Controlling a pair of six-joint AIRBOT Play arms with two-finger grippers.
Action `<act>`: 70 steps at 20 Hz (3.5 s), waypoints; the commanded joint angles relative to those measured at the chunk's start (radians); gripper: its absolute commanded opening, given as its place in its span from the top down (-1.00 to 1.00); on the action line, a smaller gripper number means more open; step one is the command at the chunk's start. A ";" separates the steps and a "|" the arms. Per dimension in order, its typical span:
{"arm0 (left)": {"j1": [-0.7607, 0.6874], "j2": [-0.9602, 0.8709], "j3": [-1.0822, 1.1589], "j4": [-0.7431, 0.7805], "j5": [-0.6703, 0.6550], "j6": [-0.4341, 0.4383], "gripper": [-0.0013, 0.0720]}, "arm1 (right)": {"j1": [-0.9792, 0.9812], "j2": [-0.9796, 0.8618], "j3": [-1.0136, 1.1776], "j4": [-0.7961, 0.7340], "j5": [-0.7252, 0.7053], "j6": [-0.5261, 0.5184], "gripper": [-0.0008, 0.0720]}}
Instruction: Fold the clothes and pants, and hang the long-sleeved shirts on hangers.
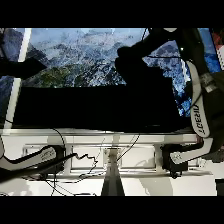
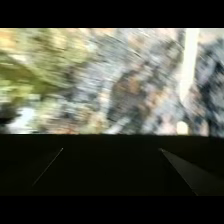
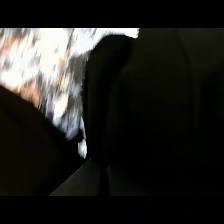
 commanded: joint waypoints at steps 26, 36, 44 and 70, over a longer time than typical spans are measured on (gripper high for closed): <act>-0.821 -0.585 0.162 -0.364 0.435 -0.149 -0.50 | -0.001 0.559 -0.702 -0.158 0.010 0.101 0.94; -0.789 -0.522 0.222 -0.359 0.514 0.006 0.94 | -0.001 0.558 -0.702 -0.166 -0.146 0.101 0.94; -0.640 -0.079 0.221 0.131 0.496 0.042 0.94 | -0.001 0.475 -0.703 -0.174 -0.845 0.103 0.93; -0.138 -0.223 -0.026 0.068 0.056 0.010 -0.73 | -0.351 0.339 -0.703 -0.177 -0.541 0.152 -0.91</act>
